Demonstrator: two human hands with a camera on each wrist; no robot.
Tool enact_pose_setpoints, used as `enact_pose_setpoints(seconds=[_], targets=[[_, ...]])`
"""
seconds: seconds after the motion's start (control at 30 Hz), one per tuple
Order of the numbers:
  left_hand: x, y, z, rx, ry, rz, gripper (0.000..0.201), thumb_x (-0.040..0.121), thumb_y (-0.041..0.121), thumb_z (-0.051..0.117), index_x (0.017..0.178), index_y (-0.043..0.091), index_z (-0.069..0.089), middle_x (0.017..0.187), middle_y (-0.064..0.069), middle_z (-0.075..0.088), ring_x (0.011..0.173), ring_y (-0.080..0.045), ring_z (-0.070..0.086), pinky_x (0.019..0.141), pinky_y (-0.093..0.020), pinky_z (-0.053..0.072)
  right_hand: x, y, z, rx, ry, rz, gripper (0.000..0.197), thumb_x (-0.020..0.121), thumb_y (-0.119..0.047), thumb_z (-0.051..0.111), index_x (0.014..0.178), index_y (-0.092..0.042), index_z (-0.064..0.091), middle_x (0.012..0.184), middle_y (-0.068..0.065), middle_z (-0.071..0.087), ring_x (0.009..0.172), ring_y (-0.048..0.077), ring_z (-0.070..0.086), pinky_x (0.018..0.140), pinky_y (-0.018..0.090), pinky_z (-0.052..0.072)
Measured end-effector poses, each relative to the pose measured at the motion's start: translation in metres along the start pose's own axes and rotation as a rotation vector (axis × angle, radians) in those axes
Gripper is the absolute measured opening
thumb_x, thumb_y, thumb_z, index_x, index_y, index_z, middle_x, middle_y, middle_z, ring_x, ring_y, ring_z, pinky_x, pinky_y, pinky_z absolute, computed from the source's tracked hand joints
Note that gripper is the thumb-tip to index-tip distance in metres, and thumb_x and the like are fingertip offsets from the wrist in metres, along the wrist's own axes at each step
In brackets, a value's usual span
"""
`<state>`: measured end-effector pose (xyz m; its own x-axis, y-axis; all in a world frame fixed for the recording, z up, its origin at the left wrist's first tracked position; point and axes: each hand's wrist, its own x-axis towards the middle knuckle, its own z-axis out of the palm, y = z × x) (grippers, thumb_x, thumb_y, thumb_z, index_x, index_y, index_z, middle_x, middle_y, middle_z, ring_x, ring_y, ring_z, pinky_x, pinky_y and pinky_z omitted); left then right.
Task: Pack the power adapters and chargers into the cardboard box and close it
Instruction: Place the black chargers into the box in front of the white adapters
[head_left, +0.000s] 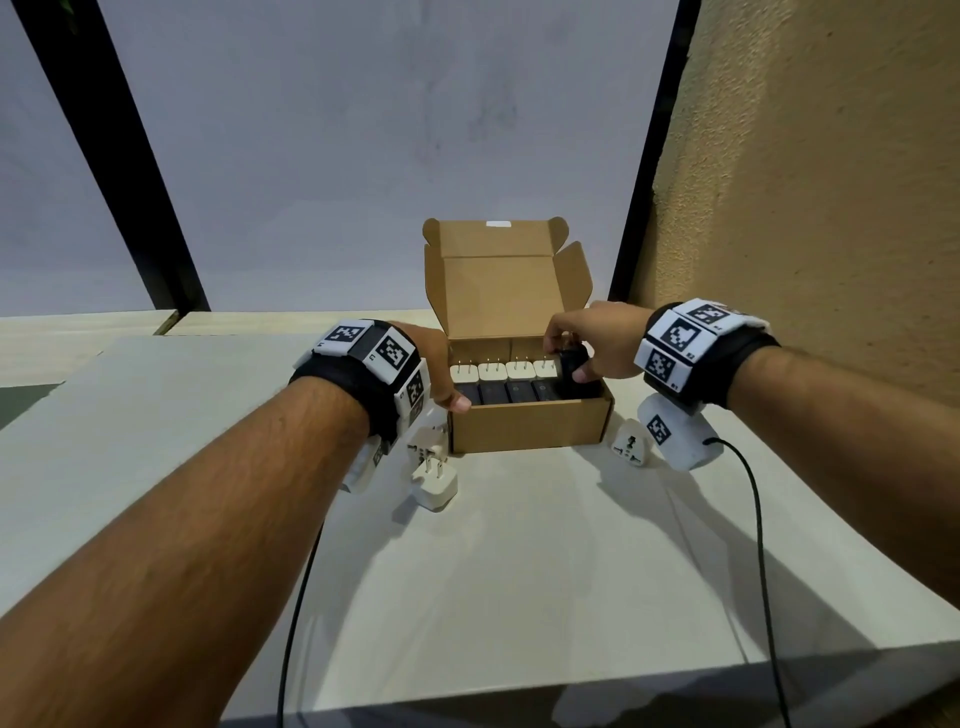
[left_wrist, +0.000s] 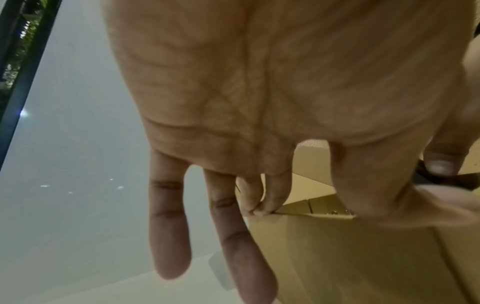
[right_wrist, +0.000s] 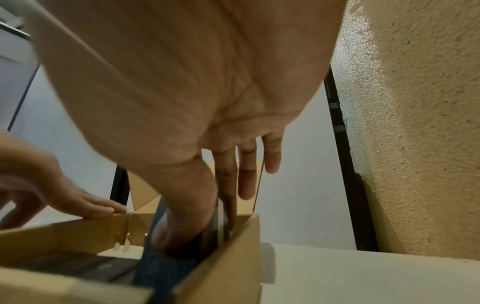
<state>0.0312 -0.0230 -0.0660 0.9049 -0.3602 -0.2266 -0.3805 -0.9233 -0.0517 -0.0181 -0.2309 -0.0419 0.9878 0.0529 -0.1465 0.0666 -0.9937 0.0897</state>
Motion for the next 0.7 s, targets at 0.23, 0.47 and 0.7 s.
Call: enact_pose_setpoints(seconds=[0.23, 0.47, 0.7], targets=[[-0.005, 0.002, -0.002, -0.01, 0.0, -0.002, 0.074, 0.079, 0.059, 0.067, 0.134, 0.012, 0.053, 0.1, -0.004, 0.067, 0.105, -0.022, 0.064, 0.081, -0.029, 0.04, 0.01, 0.002, 0.009, -0.167, -0.078, 0.106, 0.055, 0.077, -0.049, 0.071, 0.125, -0.035, 0.048, 0.122, 0.005, 0.055, 0.118, 0.031, 0.045, 0.101, 0.045, 0.039], [-0.001, 0.0, -0.001, -0.017, -0.016, -0.005, 0.073, 0.076, 0.06, 0.069, 0.13, 0.013, 0.056, 0.104, -0.005, 0.07, 0.1, -0.022, 0.065, 0.08, -0.03, 0.042, 0.011, 0.0, 0.013, -0.184, -0.052, 0.105, 0.059, 0.085, -0.043, 0.065, 0.137, -0.027, 0.041, 0.128, 0.01, 0.053, 0.122, 0.033, 0.043, 0.103, 0.044, 0.035], [-0.004, 0.002, -0.001, -0.012, 0.007, -0.009, 0.074, 0.078, 0.059, 0.067, 0.134, 0.013, 0.053, 0.109, -0.005, 0.069, 0.106, -0.022, 0.063, 0.083, -0.029, 0.041, 0.006, -0.002, 0.012, -0.148, -0.023, 0.053, 0.045, 0.088, -0.03, 0.065, 0.13, -0.028, 0.049, 0.125, 0.001, 0.059, 0.121, 0.027, 0.047, 0.101, 0.04, 0.03]])
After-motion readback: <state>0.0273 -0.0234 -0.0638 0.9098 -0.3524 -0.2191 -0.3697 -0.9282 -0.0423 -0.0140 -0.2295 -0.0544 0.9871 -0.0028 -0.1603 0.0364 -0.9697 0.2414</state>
